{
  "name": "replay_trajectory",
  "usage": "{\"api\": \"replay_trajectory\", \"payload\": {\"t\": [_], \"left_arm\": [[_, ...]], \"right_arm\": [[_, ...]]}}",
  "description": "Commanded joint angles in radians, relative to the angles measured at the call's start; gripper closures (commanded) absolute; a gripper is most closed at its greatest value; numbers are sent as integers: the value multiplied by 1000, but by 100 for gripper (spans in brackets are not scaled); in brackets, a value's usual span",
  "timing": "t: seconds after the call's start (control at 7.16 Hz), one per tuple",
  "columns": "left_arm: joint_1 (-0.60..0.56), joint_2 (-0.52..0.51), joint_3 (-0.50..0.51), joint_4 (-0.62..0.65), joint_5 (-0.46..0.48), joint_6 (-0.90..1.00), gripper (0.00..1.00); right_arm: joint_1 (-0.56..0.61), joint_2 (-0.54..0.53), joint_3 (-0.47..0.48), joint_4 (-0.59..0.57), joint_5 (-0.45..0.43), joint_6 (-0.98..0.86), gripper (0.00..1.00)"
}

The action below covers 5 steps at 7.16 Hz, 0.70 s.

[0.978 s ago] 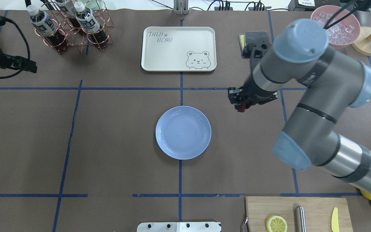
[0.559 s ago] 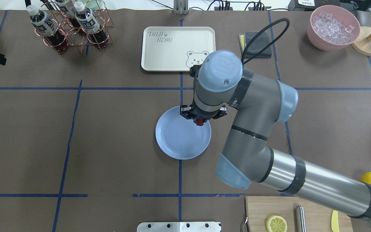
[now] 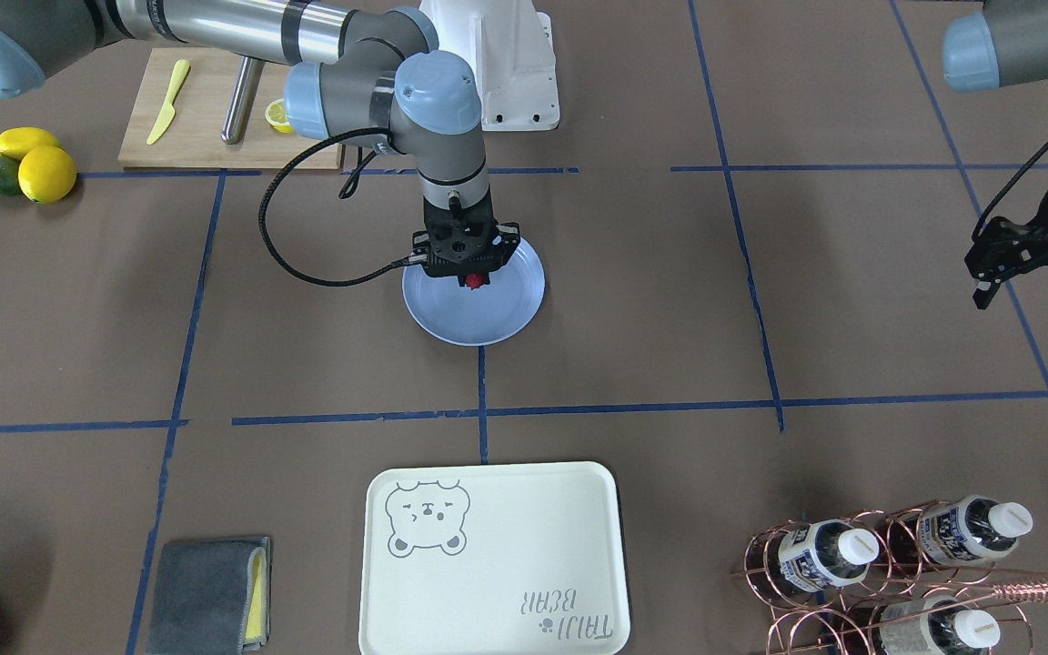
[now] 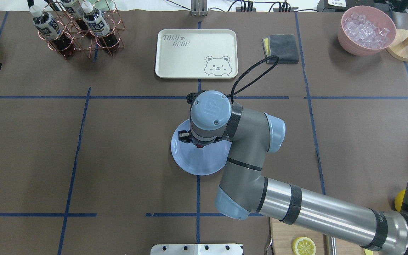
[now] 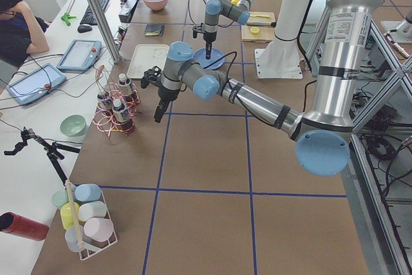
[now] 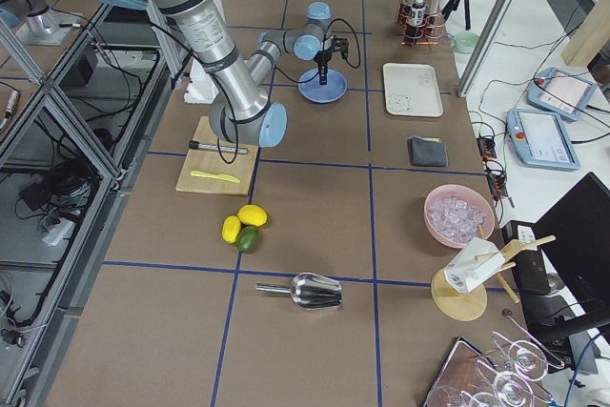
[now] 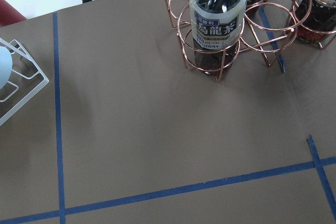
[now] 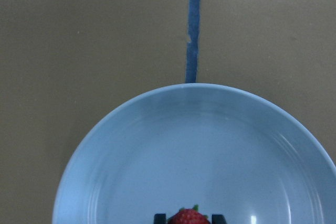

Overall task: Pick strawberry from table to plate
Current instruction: 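Lower the strawberry onto the plate and open the right gripper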

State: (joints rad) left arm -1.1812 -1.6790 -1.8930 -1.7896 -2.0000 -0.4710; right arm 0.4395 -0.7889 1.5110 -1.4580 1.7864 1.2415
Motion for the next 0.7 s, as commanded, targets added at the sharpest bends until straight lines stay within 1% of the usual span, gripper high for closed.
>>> {"api": "replay_trajectory", "payload": {"t": [0.0,0.14,0.28,0.42,0.56], "left_arm": [[0,-1,6,-1,1,0,0],[0,-1,11,-2,0,0,0],[-1,-2,12,-2,1,0,0],[-1,-2,12,-2,0,0,0],[-1,-2,12,-2,0,0,0]], "right_arm": [[-5,8,-21,2,-21,1,100],[-5,8,-20,1,-21,0,100],[-8,5,-21,1,-18,1,82],[-8,3,-29,2,-18,9,43],[-10,5,-34,2,-18,10,13]]}}
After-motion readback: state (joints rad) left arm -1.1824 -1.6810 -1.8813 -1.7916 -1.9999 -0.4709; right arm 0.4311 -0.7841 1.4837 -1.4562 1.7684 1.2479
